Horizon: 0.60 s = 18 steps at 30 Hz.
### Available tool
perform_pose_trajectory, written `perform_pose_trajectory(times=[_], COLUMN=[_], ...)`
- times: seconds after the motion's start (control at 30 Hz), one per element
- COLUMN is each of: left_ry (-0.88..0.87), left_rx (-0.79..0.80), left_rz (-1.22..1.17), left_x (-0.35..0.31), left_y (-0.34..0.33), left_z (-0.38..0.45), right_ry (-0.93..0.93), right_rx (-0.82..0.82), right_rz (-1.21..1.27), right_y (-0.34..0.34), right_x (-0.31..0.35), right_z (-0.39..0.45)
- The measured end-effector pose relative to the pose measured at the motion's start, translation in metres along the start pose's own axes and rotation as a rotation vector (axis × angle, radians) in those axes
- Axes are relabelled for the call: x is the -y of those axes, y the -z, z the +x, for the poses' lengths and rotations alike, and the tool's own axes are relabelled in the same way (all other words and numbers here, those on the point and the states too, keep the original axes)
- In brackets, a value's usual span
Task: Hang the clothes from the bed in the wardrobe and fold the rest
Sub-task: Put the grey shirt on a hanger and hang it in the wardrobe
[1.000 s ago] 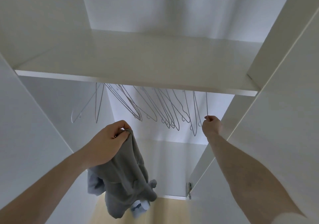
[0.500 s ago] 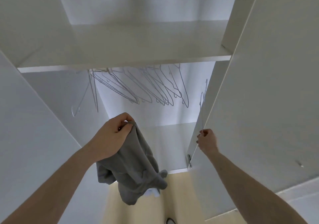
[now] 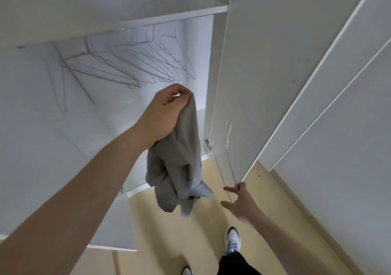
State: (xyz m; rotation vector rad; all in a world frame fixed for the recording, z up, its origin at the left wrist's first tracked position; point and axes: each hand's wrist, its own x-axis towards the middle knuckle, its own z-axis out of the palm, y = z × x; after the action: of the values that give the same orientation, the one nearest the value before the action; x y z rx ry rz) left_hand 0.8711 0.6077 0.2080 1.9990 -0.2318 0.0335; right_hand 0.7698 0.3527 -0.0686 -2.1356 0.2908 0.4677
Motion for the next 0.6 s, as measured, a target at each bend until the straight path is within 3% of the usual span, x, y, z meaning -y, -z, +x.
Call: perform_pose_trajectory(times=[0.23, 0.33, 0.43, 0.6], left_ry=[-0.187, -0.244, -0.246, -0.216], left_rx=[0.067, 0.067, 0.031, -0.028], left_rz=[-0.186, -0.21, -0.207, 0.133], left_x=[-0.088, -0.118, -0.134, -0.109], left_y=[-0.031, -0.04, -0.047, -0.064], left_z=[-0.049, -0.065, -0.073, -0.066], right_ry=[-0.079, -0.092, -0.083, 0.103], right_rx=[-0.239, -0.371, -0.4, -0.465], right_rz=[-0.037, -0.078, -0.065, 0.087], right_y=[-0.022, -0.006, 0.019, 0.085], right_x=[-0.027, -0.04, -0.058, -0.094], right_z=[-0.051, -0.067, -0.096, -0.166])
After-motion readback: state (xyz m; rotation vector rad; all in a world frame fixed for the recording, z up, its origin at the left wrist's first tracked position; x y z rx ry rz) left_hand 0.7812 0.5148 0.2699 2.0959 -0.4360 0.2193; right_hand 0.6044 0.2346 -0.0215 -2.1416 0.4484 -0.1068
